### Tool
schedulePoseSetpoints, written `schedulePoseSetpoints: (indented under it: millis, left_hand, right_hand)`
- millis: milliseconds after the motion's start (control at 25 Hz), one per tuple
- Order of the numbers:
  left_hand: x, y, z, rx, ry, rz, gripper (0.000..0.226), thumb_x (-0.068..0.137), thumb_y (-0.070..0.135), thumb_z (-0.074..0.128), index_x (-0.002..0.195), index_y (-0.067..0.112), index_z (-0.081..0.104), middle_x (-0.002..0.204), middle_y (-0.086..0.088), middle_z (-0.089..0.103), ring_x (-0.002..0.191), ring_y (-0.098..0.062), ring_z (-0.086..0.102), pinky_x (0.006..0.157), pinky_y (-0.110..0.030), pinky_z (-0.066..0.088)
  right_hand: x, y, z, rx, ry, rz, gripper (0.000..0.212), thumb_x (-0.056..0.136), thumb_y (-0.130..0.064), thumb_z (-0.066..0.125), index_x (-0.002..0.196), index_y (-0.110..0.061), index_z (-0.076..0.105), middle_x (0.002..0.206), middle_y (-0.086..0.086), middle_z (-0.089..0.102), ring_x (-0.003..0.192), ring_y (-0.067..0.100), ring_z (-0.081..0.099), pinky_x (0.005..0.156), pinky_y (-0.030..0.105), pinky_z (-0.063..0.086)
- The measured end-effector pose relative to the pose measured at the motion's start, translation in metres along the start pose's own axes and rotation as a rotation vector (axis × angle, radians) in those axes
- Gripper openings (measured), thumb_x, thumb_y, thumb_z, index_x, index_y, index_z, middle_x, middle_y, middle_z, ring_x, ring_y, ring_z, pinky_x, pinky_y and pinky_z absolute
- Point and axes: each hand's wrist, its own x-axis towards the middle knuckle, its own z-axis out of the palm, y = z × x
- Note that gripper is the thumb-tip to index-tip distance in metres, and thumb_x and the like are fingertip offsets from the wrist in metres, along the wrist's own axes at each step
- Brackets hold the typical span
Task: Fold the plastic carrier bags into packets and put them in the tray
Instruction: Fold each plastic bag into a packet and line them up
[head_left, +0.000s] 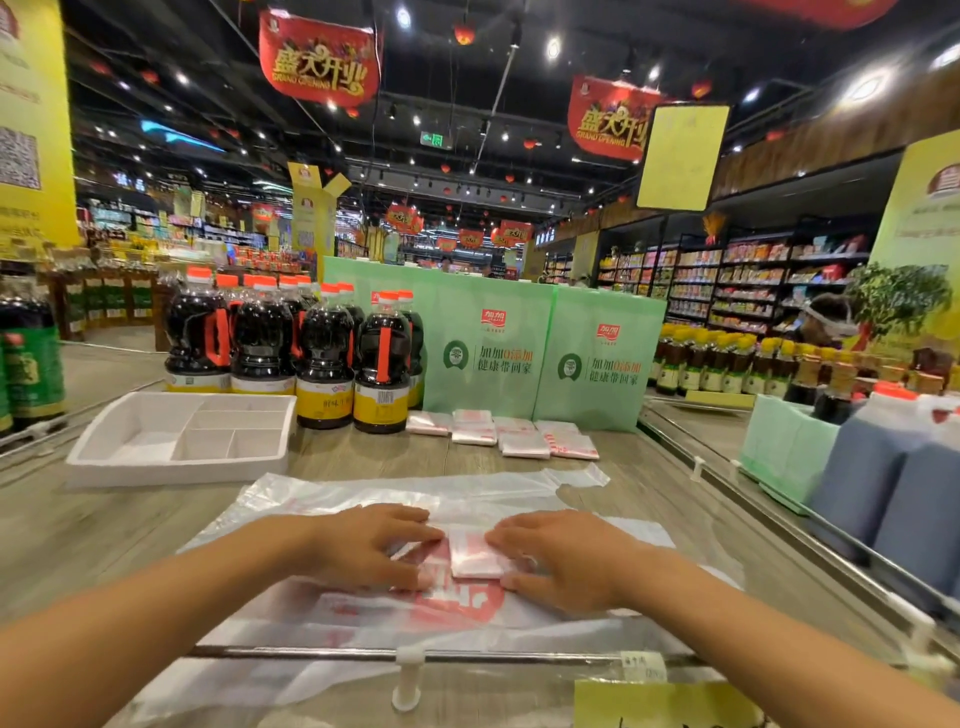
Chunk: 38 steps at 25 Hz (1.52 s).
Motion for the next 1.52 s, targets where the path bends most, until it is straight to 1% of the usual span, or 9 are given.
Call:
schedulePoseSetpoints:
  millis: [200, 400, 520, 680, 840, 1120, 1280, 1400, 1520]
  left_hand:
    - [0.002, -0.017, 0.0, 0.052, -0.041, 0.018, 0.077, 0.092, 0.075, 0.047, 0.158, 0.05, 0.017, 0.169, 0.017, 0.003, 0.155, -0.007, 0.001, 0.126, -0.037, 0.002]
    - [0.009, -0.03, -0.007, 0.051, -0.071, 0.007, 0.103, 0.07, 0.099, 0.03, 0.159, 0.05, 0.011, 0.17, 0.016, -0.001, 0.156, -0.009, -0.004, 0.127, -0.044, -0.001]
    - [0.013, -0.04, -0.002, 0.058, -0.014, 0.008, 0.088, 0.083, 0.091, 0.032, 0.158, 0.052, 0.009, 0.169, 0.018, -0.002, 0.156, -0.009, -0.005, 0.126, -0.05, -0.004]
    - [0.018, -0.043, 0.0, 0.041, -0.045, 0.014, 0.08, 0.09, 0.082, 0.037, 0.157, 0.054, 0.006, 0.169, 0.019, -0.007, 0.155, -0.007, -0.012, 0.125, -0.049, -0.011]
    - [0.02, -0.046, 0.001, 0.025, -0.058, 0.032, 0.08, 0.089, 0.084, 0.036, 0.156, 0.056, 0.001, 0.167, 0.023, -0.013, 0.153, -0.005, -0.018, 0.124, -0.048, -0.014]
    - [0.026, -0.047, 0.003, 0.018, -0.07, 0.047, 0.08, 0.09, 0.082, 0.036, 0.155, 0.056, -0.003, 0.166, 0.024, -0.017, 0.151, -0.002, -0.023, 0.123, -0.047, -0.017]
    - [0.025, -0.045, 0.002, 0.012, -0.072, 0.046, 0.08, 0.091, 0.081, 0.037, 0.156, 0.056, -0.001, 0.167, 0.023, -0.015, 0.152, -0.004, -0.021, 0.123, -0.047, -0.017]
    - [0.024, -0.045, 0.003, 0.017, -0.074, 0.038, 0.08, 0.09, 0.083, 0.035, 0.156, 0.056, 0.0, 0.167, 0.023, -0.015, 0.152, -0.004, -0.021, 0.123, -0.047, -0.016]
    - [0.024, -0.045, 0.003, 0.019, -0.082, 0.033, 0.081, 0.089, 0.084, 0.034, 0.156, 0.055, 0.0, 0.166, 0.023, -0.016, 0.152, -0.003, -0.022, 0.123, -0.047, -0.016]
  right_hand:
    - [0.031, -0.008, 0.003, -0.191, 0.05, -0.064, 0.021, 0.098, -0.044, 0.042, 0.108, -0.027, 0.051, 0.085, -0.004, 0.065, 0.069, 0.022, 0.059, 0.061, 0.037, 0.051]
    - [0.075, 0.009, 0.004, -0.234, 0.165, 0.019, 0.026, 0.098, -0.034, 0.038, 0.102, -0.023, 0.06, 0.079, -0.005, 0.068, 0.064, 0.02, 0.063, 0.06, 0.038, 0.055]
    - [0.117, 0.034, 0.002, -0.275, 0.415, 0.018, 0.038, 0.092, -0.032, 0.03, 0.092, -0.019, 0.065, 0.073, -0.004, 0.069, 0.058, 0.023, 0.063, 0.051, 0.038, 0.053]
    - [0.185, 0.058, 0.0, -0.352, 0.574, 0.025, 0.012, 0.09, -0.021, 0.05, 0.083, -0.019, 0.059, 0.066, -0.005, 0.063, 0.048, 0.02, 0.055, 0.039, 0.026, 0.032]
    - [0.244, 0.079, 0.022, -0.388, 0.581, 0.061, 0.006, 0.089, -0.014, 0.065, 0.088, -0.019, 0.062, 0.081, -0.006, 0.071, 0.059, 0.017, 0.067, 0.044, 0.023, 0.027]
    - [0.287, 0.083, 0.064, -0.166, 0.131, 0.235, 0.032, 0.099, -0.019, 0.044, 0.126, -0.025, 0.061, 0.122, 0.009, 0.069, 0.108, 0.034, 0.064, 0.082, 0.044, 0.055]
    - [0.287, 0.082, 0.066, 0.115, -0.025, 0.288, 0.039, 0.104, -0.036, 0.036, 0.132, -0.015, 0.053, 0.143, 0.016, 0.055, 0.128, 0.036, 0.051, 0.104, 0.048, 0.045]
    - [0.282, 0.077, 0.067, 0.21, -0.099, 0.307, 0.058, 0.108, -0.045, 0.032, 0.157, -0.015, 0.031, 0.166, 0.011, 0.025, 0.152, 0.028, 0.025, 0.124, 0.043, 0.021]
    - [0.277, 0.074, 0.064, 0.269, -0.135, 0.33, 0.068, 0.108, -0.053, 0.028, 0.163, -0.018, 0.013, 0.171, 0.005, 0.008, 0.157, 0.022, 0.008, 0.126, 0.038, 0.008]
